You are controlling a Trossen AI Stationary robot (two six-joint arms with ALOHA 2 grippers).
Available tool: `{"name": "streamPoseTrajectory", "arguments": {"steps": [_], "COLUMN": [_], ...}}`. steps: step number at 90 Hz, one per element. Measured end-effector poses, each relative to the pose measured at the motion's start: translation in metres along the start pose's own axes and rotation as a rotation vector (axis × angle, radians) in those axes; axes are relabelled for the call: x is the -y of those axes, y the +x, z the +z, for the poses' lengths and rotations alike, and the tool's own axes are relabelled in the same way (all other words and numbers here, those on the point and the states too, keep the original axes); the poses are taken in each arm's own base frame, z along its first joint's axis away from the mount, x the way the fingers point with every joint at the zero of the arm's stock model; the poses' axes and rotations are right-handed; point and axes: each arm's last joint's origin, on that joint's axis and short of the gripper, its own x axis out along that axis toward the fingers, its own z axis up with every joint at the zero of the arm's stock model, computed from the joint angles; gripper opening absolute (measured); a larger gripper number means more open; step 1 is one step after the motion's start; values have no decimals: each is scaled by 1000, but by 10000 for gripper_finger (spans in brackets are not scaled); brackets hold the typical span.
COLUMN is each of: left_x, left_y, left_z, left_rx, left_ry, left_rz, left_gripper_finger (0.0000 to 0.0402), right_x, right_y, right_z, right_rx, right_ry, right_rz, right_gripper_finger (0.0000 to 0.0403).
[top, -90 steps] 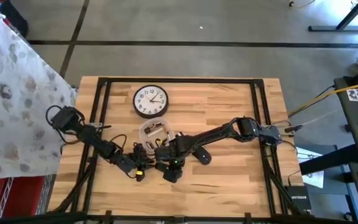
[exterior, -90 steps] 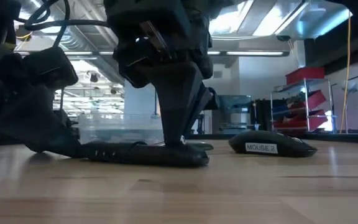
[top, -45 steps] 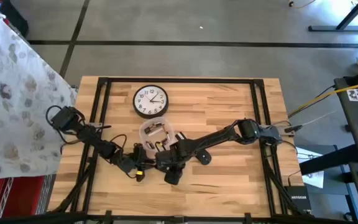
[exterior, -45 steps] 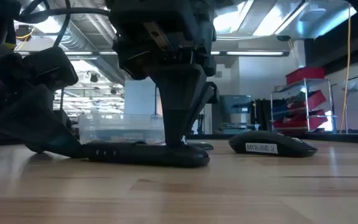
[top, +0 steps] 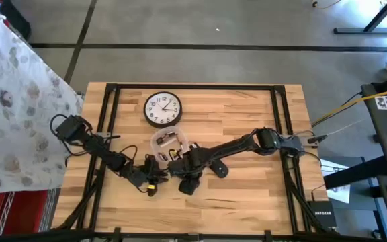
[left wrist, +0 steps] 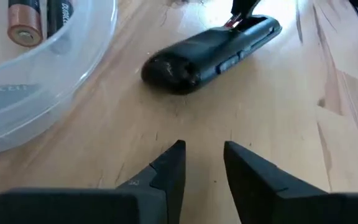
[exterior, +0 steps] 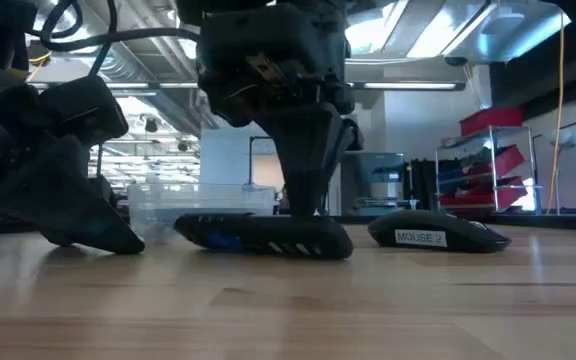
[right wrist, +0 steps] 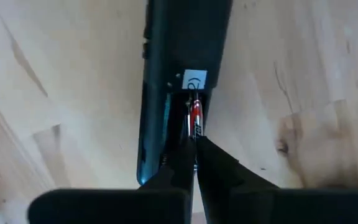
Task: Insert battery
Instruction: Insert the silver battery into the remote control
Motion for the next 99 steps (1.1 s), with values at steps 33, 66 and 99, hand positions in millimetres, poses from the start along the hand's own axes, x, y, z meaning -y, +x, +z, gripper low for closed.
{"name": "streamPoseTrajectory", "arguments": {"steps": [33,66,99], "left_x": [12,28,34], "left_y": [-14,-16,-10], "left_z": [14,33,54], "left_rx": [32,114,186], "left_ry": [32,88,197], "left_rz": [-92,-135,-104], "left_gripper_finger": [96,96,96], "right_x": [-4,-6,-4], "right_y": [0,9,-14], "right_z": [3,10,3], "right_rx": [46,108,104], "right_ry": [-10,-37,-67], "right_rz": [22,13,3], "right_gripper_finger": [1,0,9]}}
